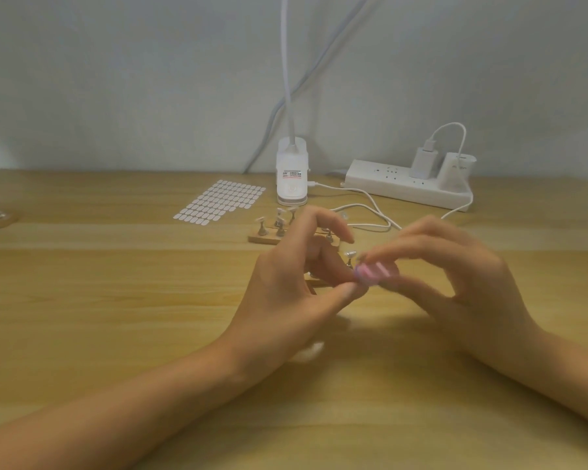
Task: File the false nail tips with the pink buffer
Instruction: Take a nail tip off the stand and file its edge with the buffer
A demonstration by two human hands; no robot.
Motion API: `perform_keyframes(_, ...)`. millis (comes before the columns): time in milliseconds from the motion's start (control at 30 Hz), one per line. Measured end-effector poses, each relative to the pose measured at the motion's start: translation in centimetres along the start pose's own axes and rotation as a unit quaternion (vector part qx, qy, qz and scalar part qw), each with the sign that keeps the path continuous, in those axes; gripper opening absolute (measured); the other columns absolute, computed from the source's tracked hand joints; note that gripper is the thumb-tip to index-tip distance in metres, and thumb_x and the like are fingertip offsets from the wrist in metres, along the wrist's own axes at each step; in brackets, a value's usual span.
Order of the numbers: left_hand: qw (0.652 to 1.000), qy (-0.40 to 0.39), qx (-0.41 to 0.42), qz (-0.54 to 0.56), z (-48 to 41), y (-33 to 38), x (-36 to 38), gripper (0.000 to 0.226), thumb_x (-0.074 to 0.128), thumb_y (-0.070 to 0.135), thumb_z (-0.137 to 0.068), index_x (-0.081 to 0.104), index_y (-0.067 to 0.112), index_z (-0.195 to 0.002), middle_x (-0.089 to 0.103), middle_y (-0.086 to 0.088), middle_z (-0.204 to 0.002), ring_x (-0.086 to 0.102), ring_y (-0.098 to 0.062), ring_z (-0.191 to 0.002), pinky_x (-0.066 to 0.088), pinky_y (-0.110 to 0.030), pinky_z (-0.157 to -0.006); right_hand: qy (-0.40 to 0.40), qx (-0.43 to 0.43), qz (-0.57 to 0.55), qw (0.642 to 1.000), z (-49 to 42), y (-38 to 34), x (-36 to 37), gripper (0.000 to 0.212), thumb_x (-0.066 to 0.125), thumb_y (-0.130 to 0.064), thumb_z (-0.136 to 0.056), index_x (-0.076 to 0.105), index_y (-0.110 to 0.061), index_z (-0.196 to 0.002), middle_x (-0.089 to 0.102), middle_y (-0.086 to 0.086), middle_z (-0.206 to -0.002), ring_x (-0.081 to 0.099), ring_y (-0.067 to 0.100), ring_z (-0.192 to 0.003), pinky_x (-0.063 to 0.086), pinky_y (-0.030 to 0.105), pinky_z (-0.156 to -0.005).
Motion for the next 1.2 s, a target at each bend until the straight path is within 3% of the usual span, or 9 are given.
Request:
perform_keyframes(67,1.000,-0.004,0.000,0.001,0.0,0.0,0.0,0.041,0.083,0.013,-0.081,0.052,0.025,-0.106,0.067,0.012,-0.069,0.066,-0.002,-0.069,0.042,-0.013,-0.056,-0.021,-0.030,0.003,0.999,0.1,-0.6,0.4,0.016,0.070,-0.018,-0.093,0.072,-0.023,-0.109,0.067,0.004,-0.098,0.065,0.015,-0.092,0.051,0.027,-0.085)
perform_keyframes(200,1.000,0.001,-0.014,0.007,-0.1,-0.4,-0.1,0.041,0.083,0.011,-0.082,0.053,0.027,-0.104,0.068,0.009,-0.070,0.069,-0.005,-0.071,0.048,-0.016,-0.060,0.000,0.016,0.008,1.000,-0.1,0.1,-0.1,0.016,0.072,-0.014,-0.090,0.073,-0.018,-0.106,0.068,0.006,-0.094,0.064,0.015,-0.090,0.050,0.029,-0.081)
perform_keyframes(333,1.000,-0.014,-0.020,0.019,-0.1,-0.6,0.1,0.041,0.083,0.014,-0.082,0.053,0.030,-0.104,0.067,0.009,-0.072,0.068,-0.006,-0.072,0.053,-0.031,-0.061,-0.012,-0.004,0.015,1.000,-0.1,-0.2,0.1,0.016,0.072,-0.017,-0.091,0.071,-0.021,-0.107,0.067,0.004,-0.094,0.064,0.013,-0.091,0.049,0.024,-0.083)
perform_keyframes(467,0.999,-0.018,-0.024,0.041,-0.2,-0.7,0.1,0.044,0.083,0.012,-0.078,0.053,0.030,-0.105,0.070,0.007,-0.078,0.070,-0.007,-0.072,0.053,-0.022,-0.062,-0.008,-0.011,0.017,1.000,-0.1,-0.5,0.0,0.014,0.069,-0.020,-0.093,0.070,-0.021,-0.106,0.063,0.001,-0.092,0.060,0.009,-0.090,0.046,0.020,-0.084)
perform_keyframes(600,0.998,-0.011,-0.027,0.051,-0.1,-0.8,0.0,0.046,0.084,0.008,-0.079,0.053,0.029,-0.106,0.072,0.005,-0.079,0.070,-0.008,-0.071,0.048,-0.014,-0.059,-0.002,0.009,0.028,1.000,-0.1,-0.2,-0.1,0.011,0.070,-0.019,-0.094,0.068,-0.022,-0.105,0.065,0.006,-0.091,0.060,0.013,-0.089,0.047,0.026,-0.081)
perform_keyframes(800,0.998,-0.009,-0.026,0.064,-0.1,-0.7,0.0,0.046,0.084,0.005,-0.079,0.054,0.025,-0.106,0.072,0.004,-0.079,0.070,-0.009,-0.069,0.043,-0.007,-0.052,0.000,0.000,0.020,1.000,-0.1,-0.3,0.0,0.014,0.070,-0.021,-0.093,0.066,-0.024,-0.107,0.063,0.004,-0.091,0.058,0.009,-0.090,0.043,0.018,-0.083)
perform_keyframes(1000,0.999,-0.007,-0.022,0.047,0.0,-0.4,-0.1,0.045,0.085,0.008,-0.079,0.053,0.027,-0.106,0.073,0.002,-0.080,0.070,-0.011,-0.072,0.051,-0.016,-0.064,-0.003,0.002,0.027,1.000,0.0,-0.2,0.0,0.015,0.068,-0.019,-0.094,0.068,-0.022,-0.109,0.063,0.007,-0.094,0.060,0.012,-0.091,0.048,0.026,-0.082)
perform_keyframes(1100,1.000,0.005,-0.006,0.016,0.1,0.1,-0.1,0.043,0.085,0.021,-0.080,0.052,0.025,-0.108,0.073,0.005,-0.078,0.070,-0.010,-0.073,0.052,-0.020,-0.061,-0.004,-0.023,0.034,0.999,0.0,-0.6,-0.1,0.019,0.068,-0.016,-0.094,0.069,-0.023,-0.111,0.063,0.009,-0.096,0.063,0.016,-0.094,0.050,0.028,-0.085)
perform_keyframes(1200,1.000,0.019,0.003,0.004,0.2,0.3,-0.4,0.042,0.084,0.013,-0.081,0.052,0.021,-0.108,0.072,0.007,-0.073,0.071,-0.007,-0.073,0.050,-0.018,-0.059,0.010,-0.022,0.043,0.999,0.1,-0.5,-0.3,0.023,0.069,-0.011,-0.090,0.071,-0.020,-0.112,0.065,0.007,-0.099,0.065,0.016,-0.094,0.053,0.035,-0.082)
Point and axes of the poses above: each hand's wrist, its own z-axis away from the middle knuckle, its own x-axis out of the palm, y = z × x, the point moved 7 cm from there along -z, towards the middle knuckle
